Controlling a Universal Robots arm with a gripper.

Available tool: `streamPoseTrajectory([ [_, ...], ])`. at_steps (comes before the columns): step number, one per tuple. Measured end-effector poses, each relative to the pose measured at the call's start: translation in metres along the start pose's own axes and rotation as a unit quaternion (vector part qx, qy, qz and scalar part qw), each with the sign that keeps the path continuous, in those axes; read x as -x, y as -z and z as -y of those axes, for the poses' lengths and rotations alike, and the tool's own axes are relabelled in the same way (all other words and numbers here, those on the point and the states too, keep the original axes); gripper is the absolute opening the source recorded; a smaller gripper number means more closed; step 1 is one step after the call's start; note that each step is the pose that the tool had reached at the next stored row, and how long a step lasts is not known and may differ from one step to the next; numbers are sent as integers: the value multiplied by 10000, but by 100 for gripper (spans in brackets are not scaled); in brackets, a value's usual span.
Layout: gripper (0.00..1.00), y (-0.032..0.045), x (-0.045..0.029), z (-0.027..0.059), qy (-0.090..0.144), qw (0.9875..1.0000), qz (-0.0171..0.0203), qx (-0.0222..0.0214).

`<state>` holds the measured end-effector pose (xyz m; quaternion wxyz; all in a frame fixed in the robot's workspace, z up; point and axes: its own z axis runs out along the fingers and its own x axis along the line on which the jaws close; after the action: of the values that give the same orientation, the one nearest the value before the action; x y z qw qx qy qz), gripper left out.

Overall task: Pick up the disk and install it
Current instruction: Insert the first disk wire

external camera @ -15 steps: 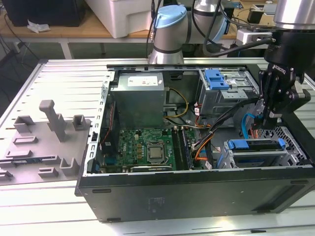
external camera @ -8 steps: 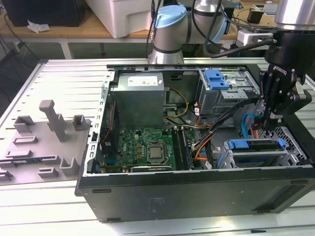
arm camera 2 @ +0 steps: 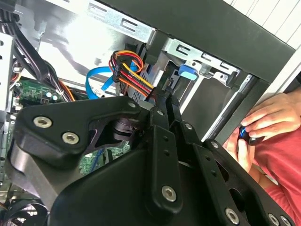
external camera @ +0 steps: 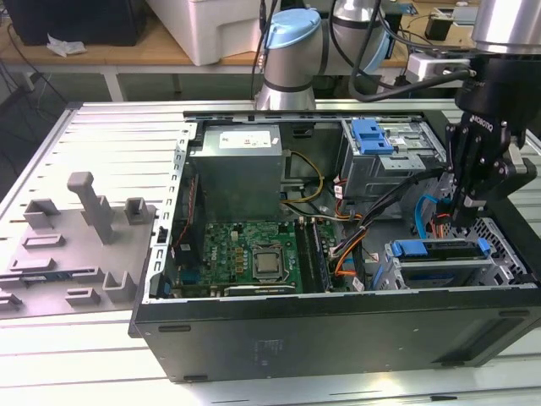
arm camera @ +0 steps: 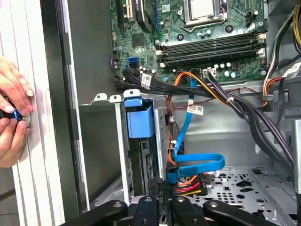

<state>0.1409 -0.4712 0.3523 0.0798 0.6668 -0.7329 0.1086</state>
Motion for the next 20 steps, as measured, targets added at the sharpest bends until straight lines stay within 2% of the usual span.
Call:
streamPoseTrajectory([
  [7,17,-12,-43,4,7,10000,-2,24],
  [20,17,-49,-64,6,7,10000,-2,24],
])
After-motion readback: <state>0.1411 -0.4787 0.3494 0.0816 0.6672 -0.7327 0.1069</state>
